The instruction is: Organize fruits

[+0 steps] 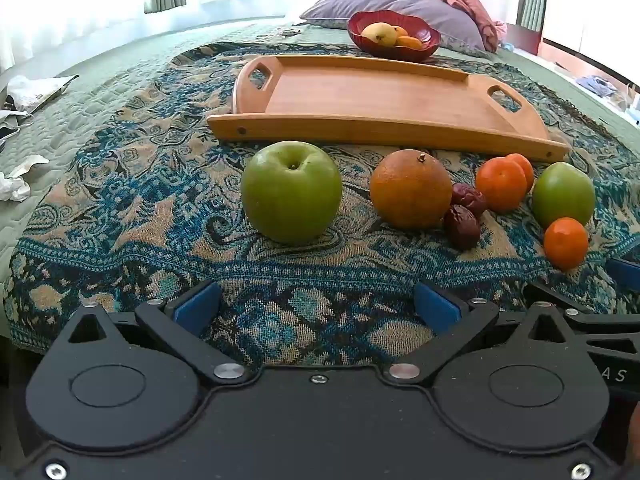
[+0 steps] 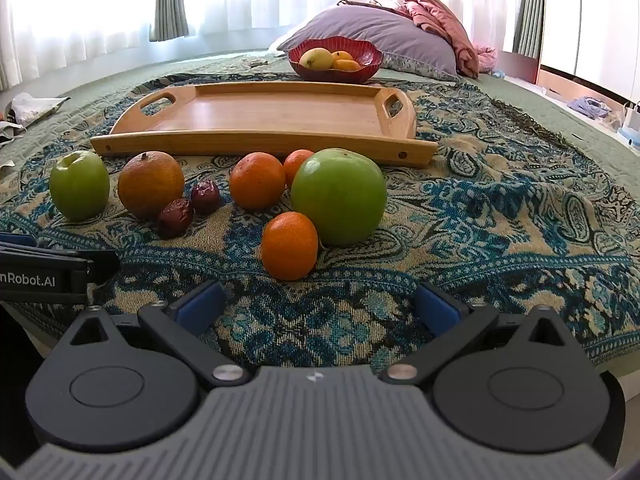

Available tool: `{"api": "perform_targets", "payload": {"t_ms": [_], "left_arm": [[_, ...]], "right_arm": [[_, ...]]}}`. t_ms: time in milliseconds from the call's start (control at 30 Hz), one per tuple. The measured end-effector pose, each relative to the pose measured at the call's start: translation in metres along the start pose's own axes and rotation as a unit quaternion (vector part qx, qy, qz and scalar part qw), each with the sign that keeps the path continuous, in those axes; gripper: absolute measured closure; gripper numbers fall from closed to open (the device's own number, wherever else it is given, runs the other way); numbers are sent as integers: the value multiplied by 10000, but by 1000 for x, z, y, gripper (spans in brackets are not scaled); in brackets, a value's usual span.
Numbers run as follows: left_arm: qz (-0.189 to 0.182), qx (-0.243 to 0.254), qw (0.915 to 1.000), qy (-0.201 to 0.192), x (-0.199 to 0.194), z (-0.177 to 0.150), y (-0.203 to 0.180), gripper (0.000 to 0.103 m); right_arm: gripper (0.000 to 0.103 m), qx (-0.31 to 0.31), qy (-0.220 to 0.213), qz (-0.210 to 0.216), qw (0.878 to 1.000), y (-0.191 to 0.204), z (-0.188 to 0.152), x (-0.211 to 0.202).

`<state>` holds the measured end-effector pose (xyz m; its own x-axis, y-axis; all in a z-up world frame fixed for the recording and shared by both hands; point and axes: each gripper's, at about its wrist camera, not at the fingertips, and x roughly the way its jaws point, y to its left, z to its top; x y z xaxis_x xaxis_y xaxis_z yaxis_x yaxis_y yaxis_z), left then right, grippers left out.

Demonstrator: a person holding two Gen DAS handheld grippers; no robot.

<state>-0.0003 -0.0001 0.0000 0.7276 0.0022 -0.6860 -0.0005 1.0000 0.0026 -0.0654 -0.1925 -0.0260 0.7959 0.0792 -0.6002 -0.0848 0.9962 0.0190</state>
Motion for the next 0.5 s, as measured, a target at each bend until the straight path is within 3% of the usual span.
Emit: {"api": "perform_targets", "payload": {"t_ms": [500], "left_arm": [[16,19,10000,22,0,0,0,0]], "right_arm": [[0,-43,-7,-36,10000,3,1,-3]]}}
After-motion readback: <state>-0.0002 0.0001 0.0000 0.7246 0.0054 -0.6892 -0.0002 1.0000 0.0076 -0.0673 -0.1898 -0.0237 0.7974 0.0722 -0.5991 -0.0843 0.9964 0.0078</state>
